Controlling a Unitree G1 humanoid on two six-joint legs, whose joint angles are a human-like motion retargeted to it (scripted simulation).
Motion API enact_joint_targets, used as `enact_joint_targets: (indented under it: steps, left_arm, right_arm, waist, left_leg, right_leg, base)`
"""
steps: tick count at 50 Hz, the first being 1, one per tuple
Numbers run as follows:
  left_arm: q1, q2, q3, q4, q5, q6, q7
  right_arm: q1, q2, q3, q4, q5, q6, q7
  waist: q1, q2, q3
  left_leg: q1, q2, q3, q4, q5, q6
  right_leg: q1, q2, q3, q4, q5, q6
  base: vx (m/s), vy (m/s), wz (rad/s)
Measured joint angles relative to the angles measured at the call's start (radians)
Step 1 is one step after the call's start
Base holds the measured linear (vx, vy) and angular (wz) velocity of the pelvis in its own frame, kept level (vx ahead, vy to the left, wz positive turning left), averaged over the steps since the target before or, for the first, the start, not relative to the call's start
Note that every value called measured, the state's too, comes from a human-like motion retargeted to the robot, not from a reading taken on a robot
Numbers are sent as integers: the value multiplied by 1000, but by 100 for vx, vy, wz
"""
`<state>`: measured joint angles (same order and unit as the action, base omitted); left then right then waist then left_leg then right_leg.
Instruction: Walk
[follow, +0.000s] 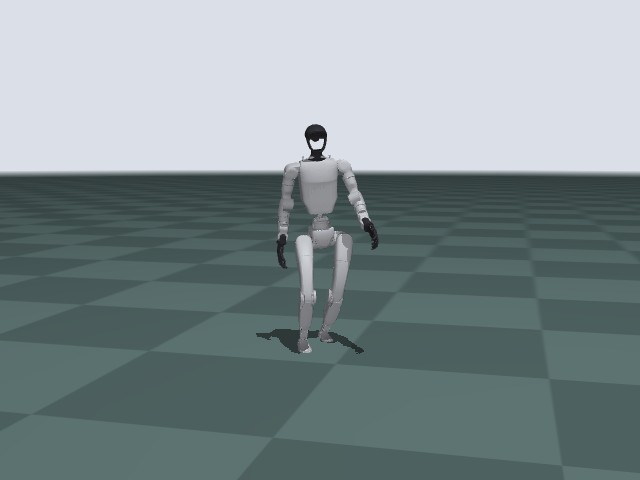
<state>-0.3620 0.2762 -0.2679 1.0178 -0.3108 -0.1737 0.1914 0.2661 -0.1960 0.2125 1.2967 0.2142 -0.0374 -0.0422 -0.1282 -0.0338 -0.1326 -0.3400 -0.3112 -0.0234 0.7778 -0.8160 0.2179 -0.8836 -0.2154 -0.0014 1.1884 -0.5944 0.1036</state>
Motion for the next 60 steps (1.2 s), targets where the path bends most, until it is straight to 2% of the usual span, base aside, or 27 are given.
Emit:
enact_joint_targets:
  steps: [2,5,8,11,13,15,20,26,30,33,36,38,40,42,45,47,50,53,56,58,60]
  left_arm:
    - [-9,-1,0,-12,2,-11,4]
    - [10,-24,1,-9,-9,-21,-1]
    - [69,-64,0,37,-26,-12,-23]
    - [145,-110,-16,110,-18,21,-57]
    - [195,-144,-28,166,-2,49,-84]
    - [254,-168,-41,213,17,69,-105]
    - [425,-178,-46,263,30,72,-152]
    - [574,-175,-8,280,-9,73,-177]
    - [582,-177,-1,293,-11,75,-163]
    - [532,-181,-9,293,-21,80,-139]
    - [437,-174,-24,268,-47,83,-116]
    - [355,-161,-39,236,-61,81,-103]
    - [263,-145,-49,201,-70,77,-89]
    - [175,-128,-48,167,-81,69,-76]
    - [64,-100,-43,116,-91,54,-54]
    - [3,-83,-43,82,-89,42,-46]
    - [-64,-62,-47,37,-77,22,-44]
    - [-77,-66,-52,14,-67,6,-44]
    - [-35,-93,-55,21,-79,0,-52]
    - [11,-115,-60,51,-86,6,-65]
    - [61,-135,-71,93,-81,23,-82]
  right_arm:
    - [12,-2,-17,-12,17,-4,-5]
    - [20,1,-24,-20,50,-15,-18]
    - [-24,4,-12,-30,77,-25,-38]
    - [-113,-8,10,-60,86,-30,-63]
    - [-195,-31,23,-94,86,-34,-83]
    - [-280,-62,31,-138,85,-43,-107]
    - [-472,-150,24,-270,94,-83,-185]
    - [-593,-192,5,-404,127,-124,-239]
    - [-562,-161,3,-429,126,-126,-233]
    - [-491,-111,12,-369,127,-106,-191]
    - [-409,-44,28,-247,149,-72,-116]
    - [-356,-5,36,-151,158,-47,-66]
    - [-297,20,38,-69,154,-27,-27]
    - [-236,28,32,-20,146,-16,-2]
    - [-151,27,17,5,132,-1,16]
    - [-106,22,2,2,130,9,21]
    - [-58,16,-19,-10,138,17,23]
    - [-34,12,-32,-25,156,12,26]
    - [-38,9,-28,-32,188,-4,10]
    - [-68,7,-20,-40,211,-13,-6]
    - [-116,1,-8,-60,227,-22,-23]
  waist:
    - [13,15,-16]
    - [35,37,-20]
    - [87,113,2]
    - [138,172,24]
    - [167,192,38]
    - [191,184,48]
    - [229,130,79]
    - [210,40,59]
    - [197,11,70]
    - [168,-32,78]
    - [131,-82,89]
    - [101,-102,87]
    - [70,-104,84]
    - [40,-93,82]
    - [2,-68,80]
    - [-11,-49,78]
    - [-11,-18,61]
    - [10,5,40]
    - [39,52,45]
    - [78,129,59]
    - [115,190,70]
  left_leg:
    - [3,30,-2,21,-16,-9]
    - [3,83,2,165,-57,-26]
    - [-17,232,11,441,-54,-68]
    - [-71,383,22,717,28,-97]
    - [-142,449,24,838,63,-86]
    - [-220,466,30,886,52,-59]
    - [-359,390,45,708,-15,-25]
    - [-436,179,26,290,23,-45]
    - [-380,116,42,301,51,-32]
    - [-320,54,78,336,50,4]
    - [-246,-17,100,305,30,38]
    - [-203,-51,94,266,23,44]
    - [-153,-71,77,218,18,44]
    - [-98,-81,58,166,16,44]
    - [-19,-75,33,91,12,35]
    - [28,-56,17,43,10,26]
    - [74,-10,-2,-10,2,12]
    - [88,35,-10,38,-30,-4]
    - [80,120,-9,244,-57,-38]
    - [60,251,-6,461,-51,-82]
    - [26,373,-1,665,22,-122]
  right_leg:
    - [-4,54,6,-94,14,9]
    - [28,114,-12,-85,41,-8]
    - [103,225,-90,-48,44,-64]
    - [181,322,-146,-43,0,-125]
    - [237,366,-158,-76,-22,-149]
    - [292,381,-147,-107,-44,-151]
    - [447,357,-96,-181,-109,-127]
    - [542,244,-49,-204,-171,-95]
    - [617,206,-6,-113,-195,-76]
    - [631,133,13,55,-116,-20]
    - [561,33,26,292,101,45]
    - [468,-31,30,433,201,49]
    - [368,-82,29,520,205,23]
    - [273,-112,27,531,155,-6]
    - [150,-121,15,428,73,-30]
    - [87,-90,9,285,42,-22]
    - [29,10,25,15,28,19]
    - [29,92,37,-107,46,28]
    - [75,171,-6,-61,76,-8]
    - [128,272,-76,-44,82,-55]
    - [180,355,-128,-42,55,-106]
  base:
    - [-1,-5,-63]
    - [-2,-6,-65]
    - [-1,-6,-104]
    - [1,-6,-94]
    - [-2,-5,-58]
    - [-1,-3,-41]
    - [1,0,-38]
    - [1,1,-12]
    - [2,4,-24]
    - [1,4,2]
    - [-2,3,-1]
    - [-3,1,-1]
    - [0,0,0]
    - [1,5,-6]
    - [0,0,0]
    - [1,-1,-10]
    - [2,-3,-30]
    - [0,-4,-34]
    - [-2,-5,-44]
    - [1,-5,-88]
    - [2,-6,-72]
